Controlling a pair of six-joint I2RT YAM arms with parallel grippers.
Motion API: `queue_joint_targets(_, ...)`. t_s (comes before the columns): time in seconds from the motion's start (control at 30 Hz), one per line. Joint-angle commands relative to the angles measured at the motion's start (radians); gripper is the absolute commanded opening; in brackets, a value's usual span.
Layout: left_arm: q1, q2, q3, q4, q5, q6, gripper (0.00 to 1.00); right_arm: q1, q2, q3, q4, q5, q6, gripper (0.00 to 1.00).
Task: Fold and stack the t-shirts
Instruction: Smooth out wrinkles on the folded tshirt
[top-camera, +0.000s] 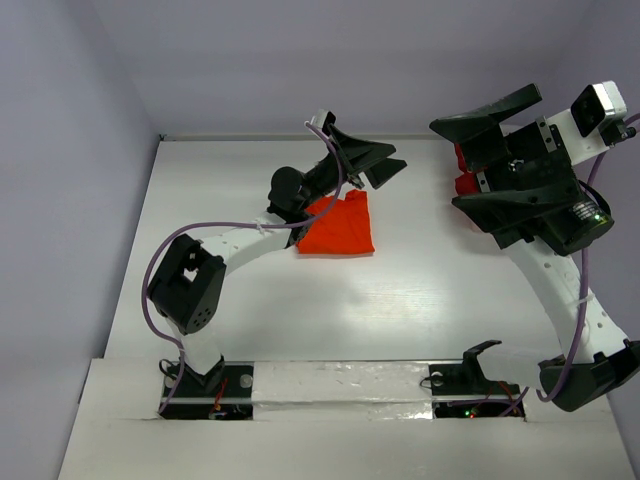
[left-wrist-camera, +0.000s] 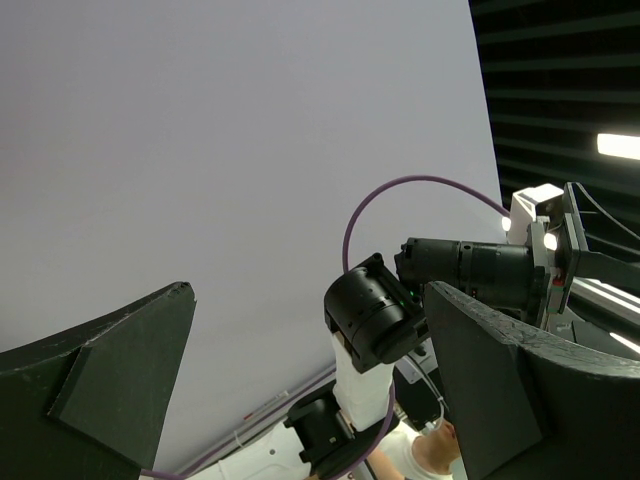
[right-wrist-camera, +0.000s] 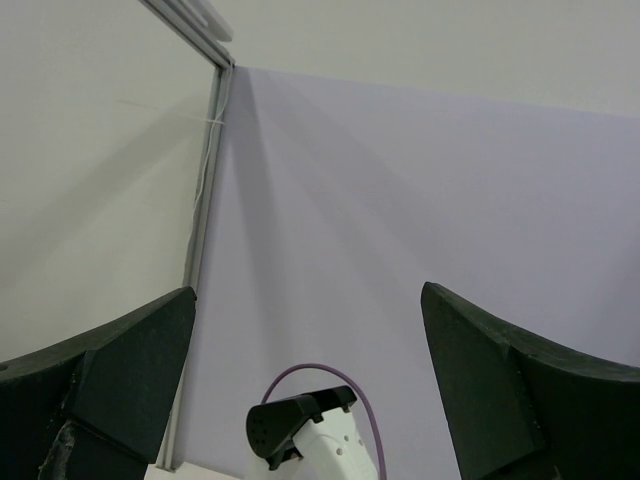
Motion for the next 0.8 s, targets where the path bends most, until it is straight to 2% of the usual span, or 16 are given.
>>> queue_joint_targets(0.0,-0.002,-0.003,0.039,0.474,0.01,-0.006,0.99,-0.008,-0.017,0.015,0.015,0.014,-0.011,1.0)
queue_joint_targets(0.77,-0.002,-0.006,0.039,0.471,0.012,-0.001,0.99,-0.008,-0.017,0.009,0.027,0.016,-0.008,1.0)
